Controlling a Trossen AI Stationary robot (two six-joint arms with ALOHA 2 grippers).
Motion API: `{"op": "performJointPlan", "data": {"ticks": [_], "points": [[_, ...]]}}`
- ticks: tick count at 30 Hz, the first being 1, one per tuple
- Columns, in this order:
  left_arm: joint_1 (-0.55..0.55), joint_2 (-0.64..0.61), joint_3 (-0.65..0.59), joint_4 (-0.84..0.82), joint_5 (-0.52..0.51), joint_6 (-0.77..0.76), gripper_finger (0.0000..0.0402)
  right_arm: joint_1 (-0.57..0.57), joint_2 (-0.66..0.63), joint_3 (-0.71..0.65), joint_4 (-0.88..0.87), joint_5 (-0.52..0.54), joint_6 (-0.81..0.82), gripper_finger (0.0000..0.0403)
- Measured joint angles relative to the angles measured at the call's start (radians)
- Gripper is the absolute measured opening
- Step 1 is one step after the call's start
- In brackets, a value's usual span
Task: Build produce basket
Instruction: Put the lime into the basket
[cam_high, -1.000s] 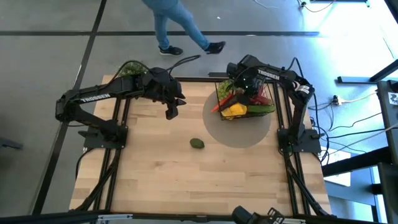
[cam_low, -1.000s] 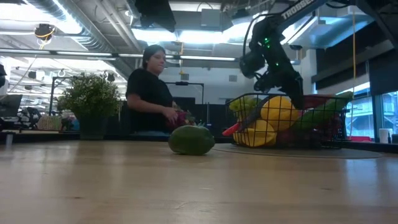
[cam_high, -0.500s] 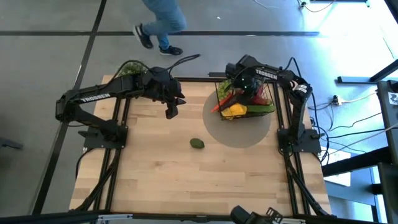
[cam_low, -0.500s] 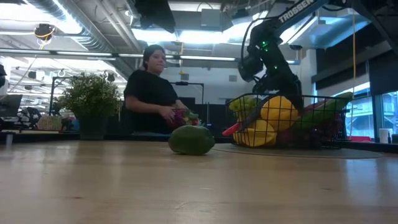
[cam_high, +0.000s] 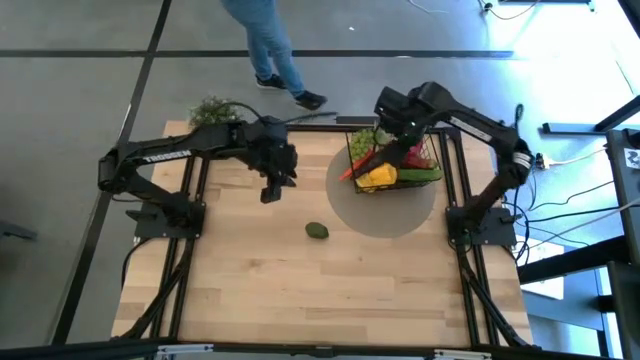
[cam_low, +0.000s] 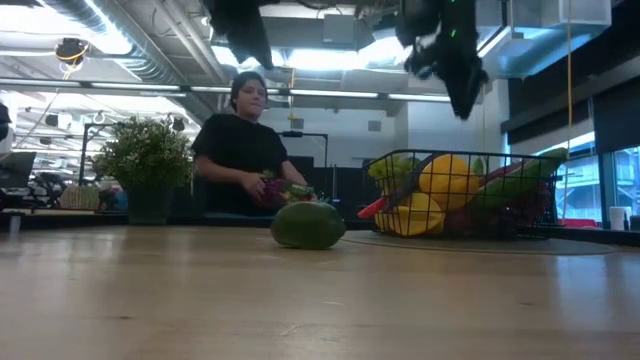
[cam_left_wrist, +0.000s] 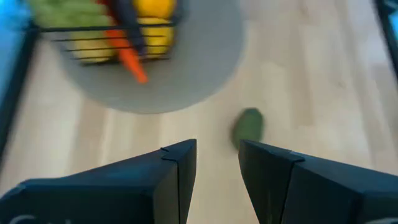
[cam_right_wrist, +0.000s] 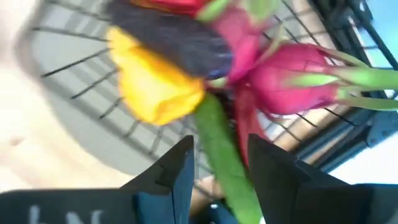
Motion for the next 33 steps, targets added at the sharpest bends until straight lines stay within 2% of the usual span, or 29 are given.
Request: {"op": "performJointPlan", "data": {"ticks": [4,8,11,16,21,25,33], "points": [[-0.007,0.063,0.000,-0.003,0.079,0.087,0.0108,0.082,-0.080,-0.007,0.020,-0.083,-0.028,0.0138],[-0.025,0.128,0.000,-0.003,0.085,0.124,0.0108,0.169,-0.141,-0.026,0.054,-0.211,-0.131,0.0138],[-0.046,0.177,0.000,-0.003,0.094,0.149,0.0108,0.223,-0.161,-0.038,0.067,-0.249,-0.205,0.0138],[-0.079,0.263,0.000,-0.003,0.130,0.151,0.0108,0.288,-0.162,-0.039,0.074,-0.261,-0.236,0.0138],[-0.110,0.311,0.000,0.005,0.131,0.148,0.0108,0.326,-0.161,-0.039,0.105,-0.261,-0.093,0.0138],[-0.131,0.333,0.000,0.006,0.131,0.146,0.0108,0.337,-0.161,-0.039,0.145,-0.261,-0.027,0.0138],[-0.139,0.338,0.001,0.015,0.132,0.101,0.0108,0.338,-0.161,-0.039,0.211,-0.261,-0.029,0.0138]]}}
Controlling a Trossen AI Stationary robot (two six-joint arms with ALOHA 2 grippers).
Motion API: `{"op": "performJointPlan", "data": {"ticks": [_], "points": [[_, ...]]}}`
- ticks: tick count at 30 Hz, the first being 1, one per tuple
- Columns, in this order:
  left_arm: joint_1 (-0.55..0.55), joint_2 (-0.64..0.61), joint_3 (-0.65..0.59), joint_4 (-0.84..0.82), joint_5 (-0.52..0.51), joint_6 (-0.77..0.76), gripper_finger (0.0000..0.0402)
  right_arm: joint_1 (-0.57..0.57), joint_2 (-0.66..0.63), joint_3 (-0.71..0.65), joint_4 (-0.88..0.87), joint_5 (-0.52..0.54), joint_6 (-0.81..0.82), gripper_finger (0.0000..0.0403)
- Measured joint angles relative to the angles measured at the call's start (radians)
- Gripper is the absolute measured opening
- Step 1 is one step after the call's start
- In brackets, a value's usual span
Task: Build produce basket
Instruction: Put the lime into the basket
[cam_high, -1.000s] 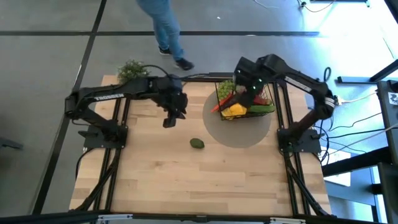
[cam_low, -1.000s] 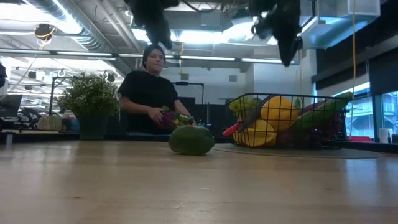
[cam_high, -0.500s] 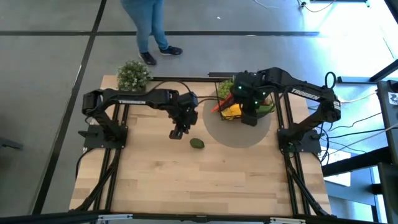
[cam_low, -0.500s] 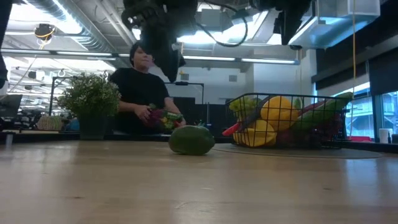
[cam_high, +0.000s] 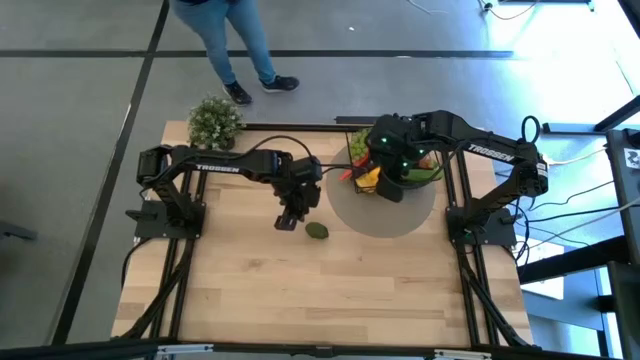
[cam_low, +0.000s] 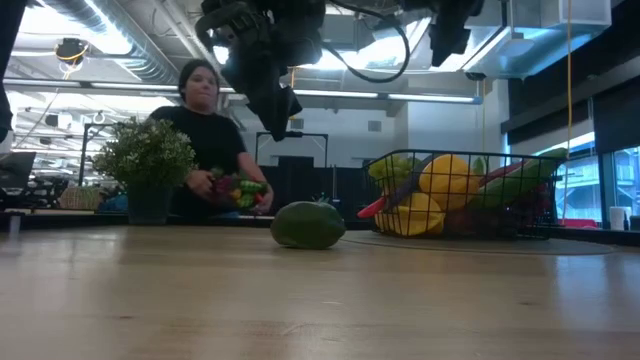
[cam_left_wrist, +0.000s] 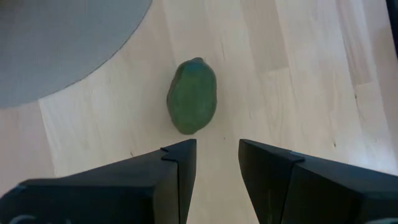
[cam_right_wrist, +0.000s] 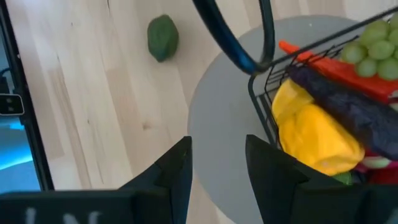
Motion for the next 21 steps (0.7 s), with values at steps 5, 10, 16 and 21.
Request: {"op": "performJointPlan", "data": {"ticks": [5,10,16,21], "points": [[0.001,0.000,0.000,-0.022,0.013,-0.065,0.0108,0.000,0.000,0.000,0.036,0.000,0.001,0.0138],[0.006,0.000,0.000,-0.016,0.046,-0.091,0.0109,0.000,0.000,0.000,0.062,0.000,0.002,0.0138],[0.025,0.000,0.000,-0.001,0.020,-0.141,0.0145,0.000,0.000,0.000,0.080,0.000,0.001,0.0138],[0.014,0.022,0.002,0.030,0.011,-0.137,0.0223,0.000,0.000,0.000,0.080,0.000,0.002,0.0138]]}}
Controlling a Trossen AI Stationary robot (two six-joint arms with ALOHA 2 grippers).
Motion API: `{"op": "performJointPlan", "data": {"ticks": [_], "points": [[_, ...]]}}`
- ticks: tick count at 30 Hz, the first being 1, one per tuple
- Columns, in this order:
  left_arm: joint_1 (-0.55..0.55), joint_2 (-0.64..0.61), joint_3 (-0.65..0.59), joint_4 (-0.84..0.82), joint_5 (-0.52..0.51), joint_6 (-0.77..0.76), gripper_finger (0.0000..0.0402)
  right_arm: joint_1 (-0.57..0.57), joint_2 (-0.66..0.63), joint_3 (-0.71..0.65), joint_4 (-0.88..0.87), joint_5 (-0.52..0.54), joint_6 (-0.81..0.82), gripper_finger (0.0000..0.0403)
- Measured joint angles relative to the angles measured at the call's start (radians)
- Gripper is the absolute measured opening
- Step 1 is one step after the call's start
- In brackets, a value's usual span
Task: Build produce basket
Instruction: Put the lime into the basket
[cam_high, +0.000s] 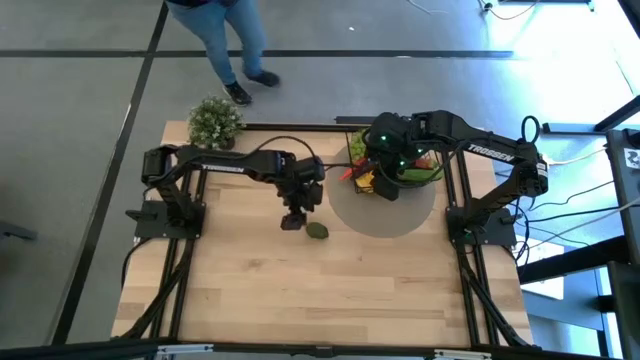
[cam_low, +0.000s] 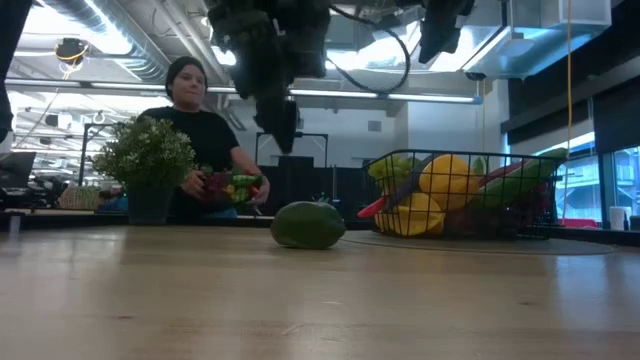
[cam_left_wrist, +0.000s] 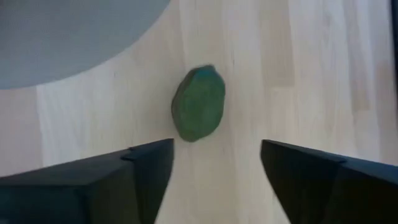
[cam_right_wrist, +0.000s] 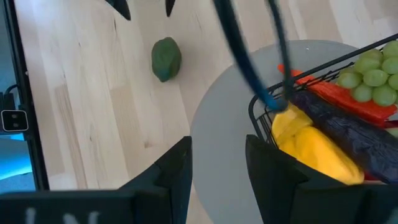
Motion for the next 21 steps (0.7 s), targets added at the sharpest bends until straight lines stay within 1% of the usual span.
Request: {"op": "performJointPlan", "data": {"ticks": [4,7,12,18,21], "points": [[-0.009,0.053,0.000,0.015,-0.004,0.096,0.0275,0.000,0.000,0.000,0.003,0.000,0.000,0.0138],[-0.012,0.100,-0.003,0.018,-0.005,0.151,0.0293,0.000,0.000,0.000,0.011,0.000,-0.003,0.0138],[-0.012,0.156,-0.002,0.079,0.022,0.155,0.0298,0.000,0.001,0.000,0.023,0.000,-0.002,0.0138],[-0.022,0.181,-0.003,0.129,0.026,0.155,0.0299,0.000,0.001,0.000,0.030,0.000,-0.003,0.0138],[-0.039,0.207,-0.001,0.176,-0.004,0.148,0.0299,0.000,0.001,0.000,0.038,0.000,0.001,0.0138]]}}
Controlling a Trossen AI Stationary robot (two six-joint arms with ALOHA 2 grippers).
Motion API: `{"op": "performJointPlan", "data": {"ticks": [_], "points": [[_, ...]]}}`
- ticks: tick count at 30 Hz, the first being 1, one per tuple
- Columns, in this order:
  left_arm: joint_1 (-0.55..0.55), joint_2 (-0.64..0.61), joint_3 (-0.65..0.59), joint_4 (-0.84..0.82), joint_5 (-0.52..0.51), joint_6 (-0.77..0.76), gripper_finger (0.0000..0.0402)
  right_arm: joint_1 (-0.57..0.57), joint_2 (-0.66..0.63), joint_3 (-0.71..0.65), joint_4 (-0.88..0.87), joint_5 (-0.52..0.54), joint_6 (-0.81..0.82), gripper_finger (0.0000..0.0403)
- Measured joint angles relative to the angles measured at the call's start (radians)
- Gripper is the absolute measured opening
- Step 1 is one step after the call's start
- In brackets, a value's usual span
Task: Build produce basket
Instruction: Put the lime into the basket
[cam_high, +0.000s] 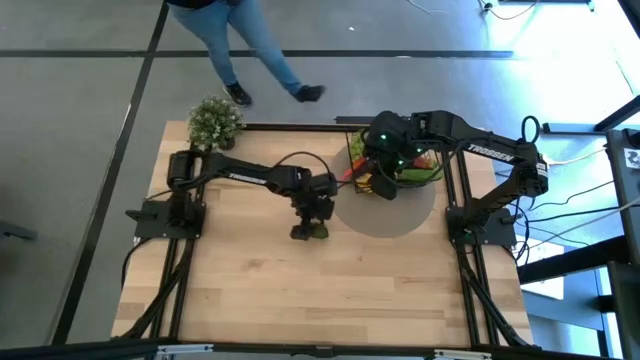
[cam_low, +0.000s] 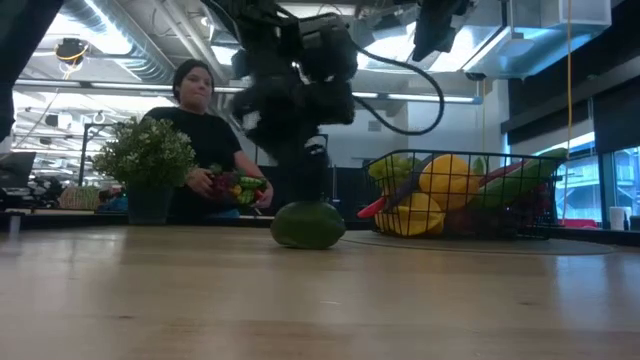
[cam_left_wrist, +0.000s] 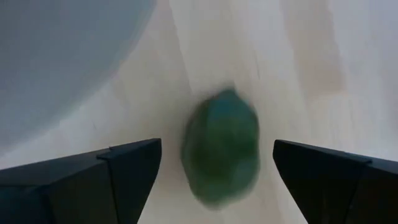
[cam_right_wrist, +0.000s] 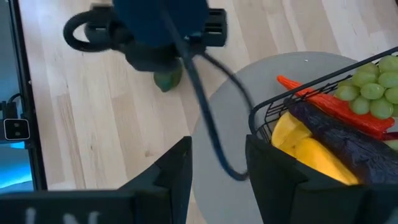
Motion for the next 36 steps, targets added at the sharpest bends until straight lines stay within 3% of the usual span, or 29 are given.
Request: {"op": "performJointPlan", "data": {"ticks": [15,20,23,30,36], "points": [[-0.043,0.089,-0.001,0.038,-0.042,-0.005,0.0295,0.000,0.000,0.000,0.029,0.000,-0.002,0.0138],[-0.050,0.093,0.000,0.038,-0.104,-0.028,0.0290,0.000,0.000,0.000,0.034,0.000,-0.004,0.0138],[-0.054,0.093,0.000,0.037,-0.154,-0.043,0.0266,0.000,0.000,0.000,0.036,0.000,0.000,0.0138],[-0.054,0.089,0.000,0.022,-0.186,-0.080,0.0163,0.000,0.000,0.000,0.040,0.000,-0.004,0.0138],[-0.045,0.045,-0.003,-0.031,-0.201,-0.080,0.0161,0.000,0.000,0.000,0.040,0.000,-0.005,0.0138]]}}
